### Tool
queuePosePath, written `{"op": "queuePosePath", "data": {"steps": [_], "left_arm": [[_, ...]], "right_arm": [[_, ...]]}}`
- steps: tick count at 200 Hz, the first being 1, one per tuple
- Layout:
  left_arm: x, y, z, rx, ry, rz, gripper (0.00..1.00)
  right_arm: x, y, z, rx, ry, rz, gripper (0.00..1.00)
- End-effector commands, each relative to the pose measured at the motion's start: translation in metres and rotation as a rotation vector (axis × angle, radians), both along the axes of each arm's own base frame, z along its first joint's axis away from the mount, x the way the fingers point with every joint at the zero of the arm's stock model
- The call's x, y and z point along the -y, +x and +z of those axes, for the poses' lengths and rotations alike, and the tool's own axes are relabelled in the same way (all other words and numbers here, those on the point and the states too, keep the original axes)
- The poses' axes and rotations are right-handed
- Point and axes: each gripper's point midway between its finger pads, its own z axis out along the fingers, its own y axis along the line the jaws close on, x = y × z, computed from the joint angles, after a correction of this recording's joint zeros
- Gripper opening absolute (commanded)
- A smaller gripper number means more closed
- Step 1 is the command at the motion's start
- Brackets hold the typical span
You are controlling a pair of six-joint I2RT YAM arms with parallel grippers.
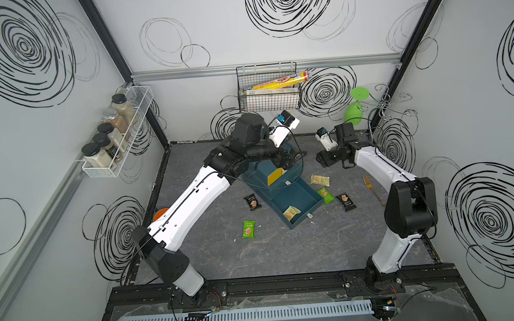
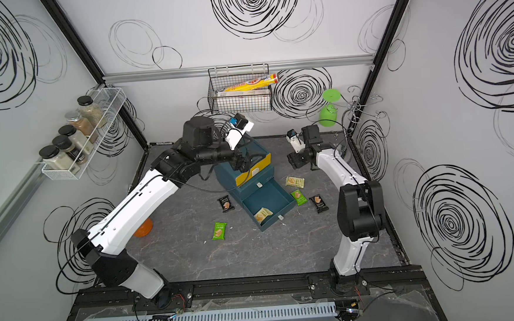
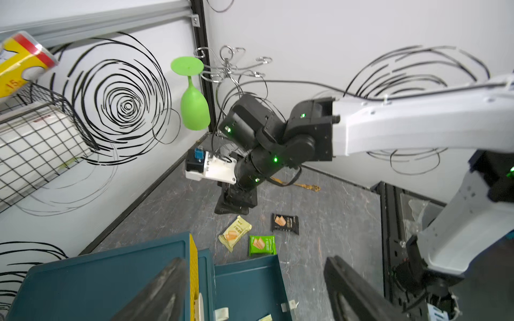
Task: Take the cookies out of the drawer
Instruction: Pick up the cookie from the drawer.
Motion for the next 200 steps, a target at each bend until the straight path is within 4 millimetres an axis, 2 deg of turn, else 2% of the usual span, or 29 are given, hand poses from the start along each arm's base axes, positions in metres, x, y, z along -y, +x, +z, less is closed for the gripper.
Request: {"op": "queuePosePath", "data": {"steps": [1, 34, 59, 76, 92, 141, 200], "left_arm": [[-0.007, -0.002, -0.094, -0.091, 0.3, 0.023, 0.83], [0.007, -0.01, -0.144, -0.173, 0.436, -0.01, 0.81], [0.023, -0.03, -0.188, -0.237, 0.522, -0.074, 0.79], [0.024, -0.035, -0.219, -0.305, 0.57, -0.08, 0.72], [0.025, -0.036, -0.24, -0.34, 0.596, -0.074, 0.7], [0.015, -0.029, -0.289, -0.376, 0.675, 0.0, 0.68], [0.01, -0.03, -0.319, -0.42, 0.726, 0.0, 0.68]], "right_arm": [[0.004, 0.0, 0.022, 0.073, 0.097, -0.069, 0.7], [0.009, -0.01, 0.026, 0.107, 0.145, -0.09, 0.7], [0.015, -0.017, 0.021, 0.114, 0.139, -0.098, 0.7], [0.018, -0.019, 0.018, 0.11, 0.128, -0.095, 0.7], [0.017, -0.02, 0.019, 0.123, 0.133, -0.09, 0.7], [0.013, -0.022, 0.021, 0.15, 0.149, -0.065, 0.7], [0.014, -0.025, 0.018, 0.155, 0.143, -0.059, 0.7]]}}
